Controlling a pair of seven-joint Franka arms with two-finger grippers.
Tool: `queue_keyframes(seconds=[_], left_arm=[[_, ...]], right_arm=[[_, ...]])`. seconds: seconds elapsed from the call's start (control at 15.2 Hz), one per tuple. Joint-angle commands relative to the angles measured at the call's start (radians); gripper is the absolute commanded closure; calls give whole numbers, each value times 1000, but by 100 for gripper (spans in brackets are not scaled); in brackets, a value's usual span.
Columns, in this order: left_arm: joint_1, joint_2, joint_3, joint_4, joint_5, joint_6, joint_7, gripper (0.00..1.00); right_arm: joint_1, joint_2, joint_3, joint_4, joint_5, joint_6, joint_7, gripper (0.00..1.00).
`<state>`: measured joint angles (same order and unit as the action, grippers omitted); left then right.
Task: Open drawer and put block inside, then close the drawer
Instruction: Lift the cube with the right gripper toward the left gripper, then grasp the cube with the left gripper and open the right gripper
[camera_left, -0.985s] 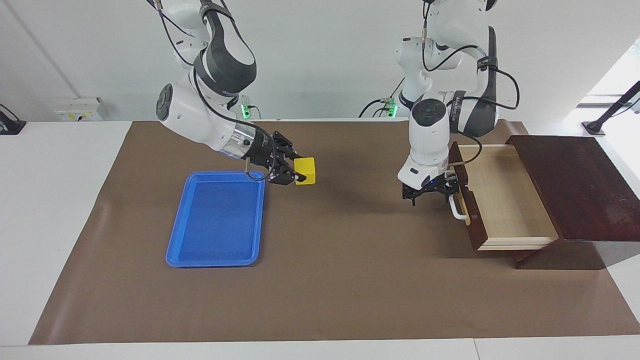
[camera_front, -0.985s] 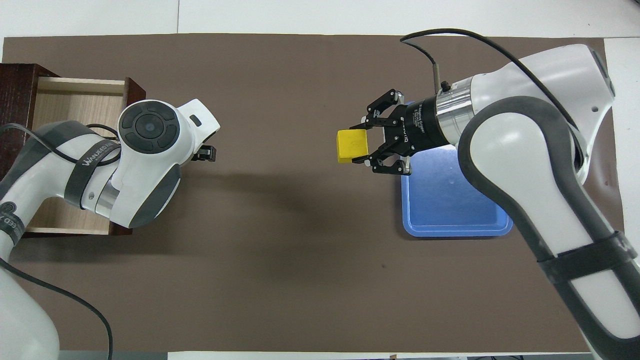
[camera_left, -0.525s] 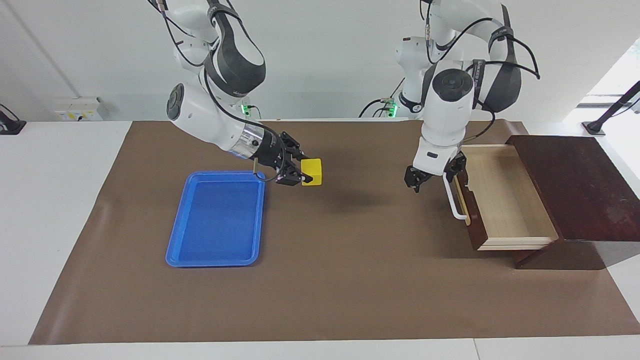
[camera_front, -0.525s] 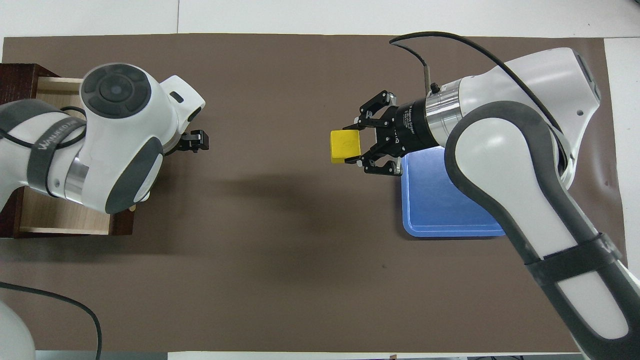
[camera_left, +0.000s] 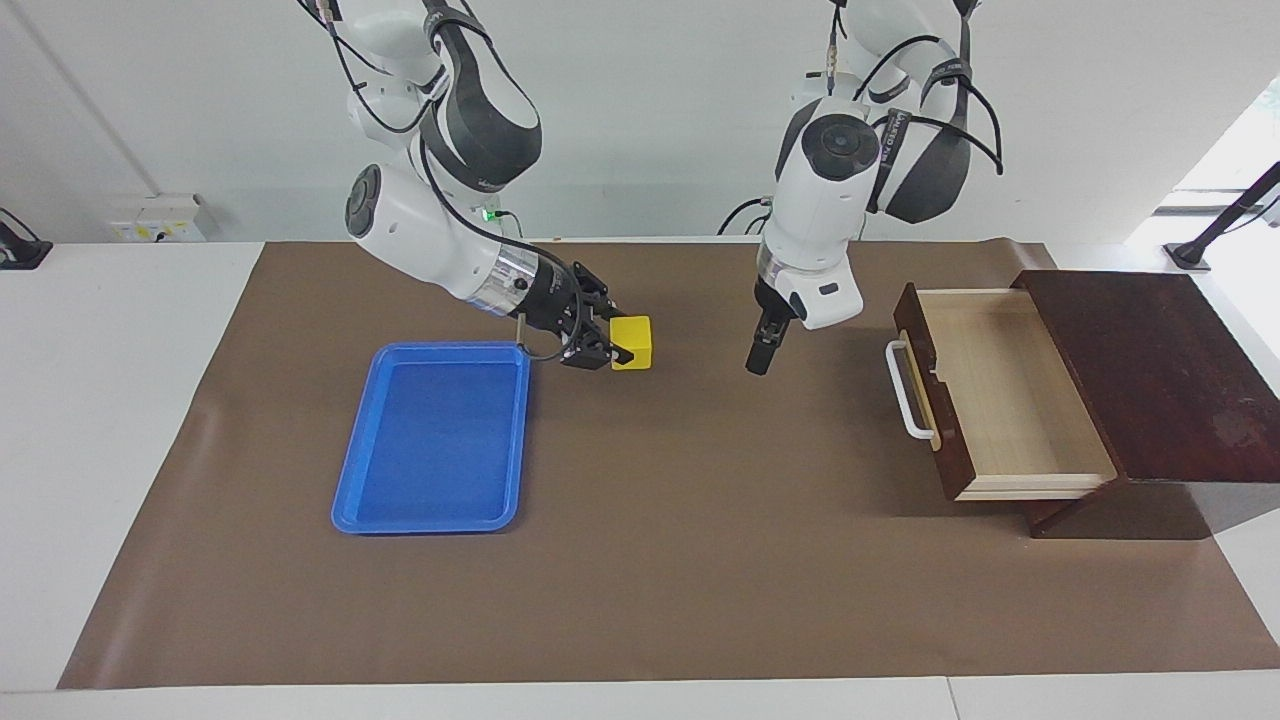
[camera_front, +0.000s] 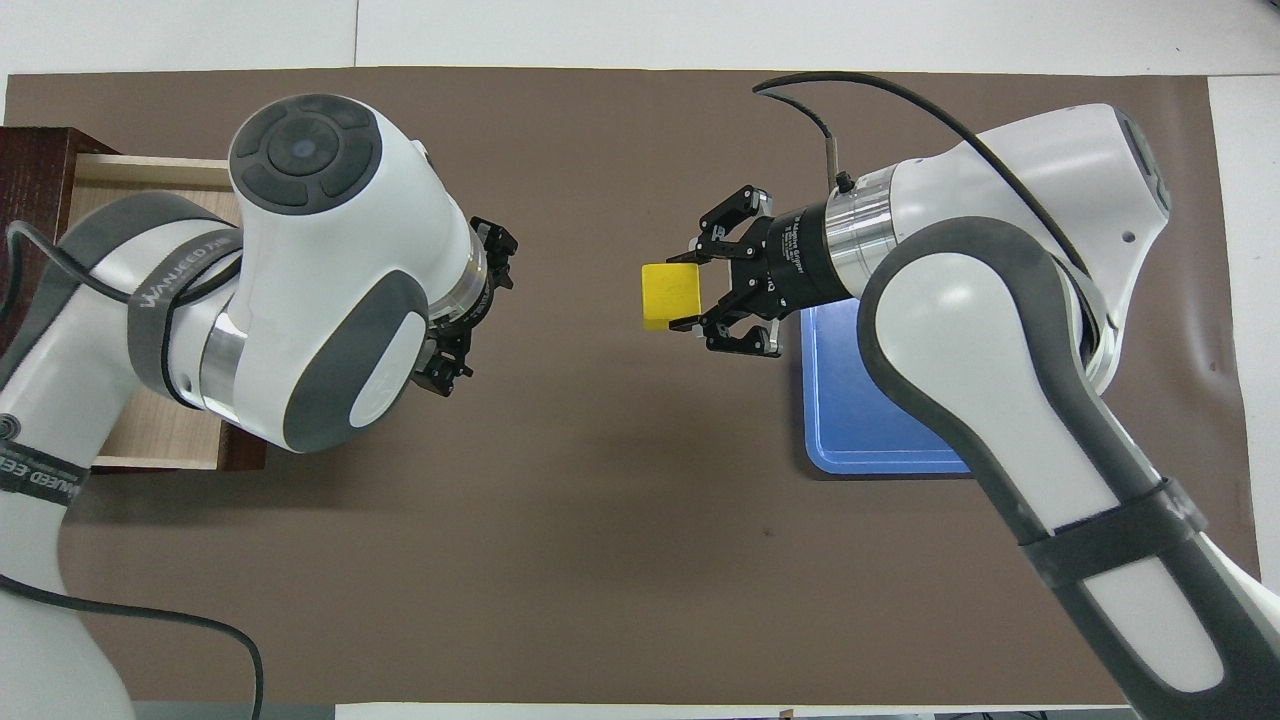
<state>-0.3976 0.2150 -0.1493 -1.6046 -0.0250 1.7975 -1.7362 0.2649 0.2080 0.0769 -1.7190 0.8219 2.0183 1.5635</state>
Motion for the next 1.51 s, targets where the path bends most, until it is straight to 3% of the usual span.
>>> queue_keyframes(seconds=[0.0, 0.39, 1.25, 1.38, 1.44], left_arm=[[-33, 33, 13, 41, -39, 101, -317, 0], [-139, 43, 14, 72, -69, 126, -384, 0], [-156, 44, 14, 69, -107, 210, -465, 1], [-158, 44, 14, 68, -108, 215, -467, 14], [-158, 44, 14, 65, -105, 218, -468, 27]], right_arm=[[16, 1, 1, -1, -23, 25, 44, 100], [25, -1, 1, -2, -20, 25, 44, 100], [25, -1, 1, -2, -15, 23, 44, 100], [25, -1, 1, -2, -15, 23, 44, 100], [23, -1, 1, -2, -15, 23, 44, 100]])
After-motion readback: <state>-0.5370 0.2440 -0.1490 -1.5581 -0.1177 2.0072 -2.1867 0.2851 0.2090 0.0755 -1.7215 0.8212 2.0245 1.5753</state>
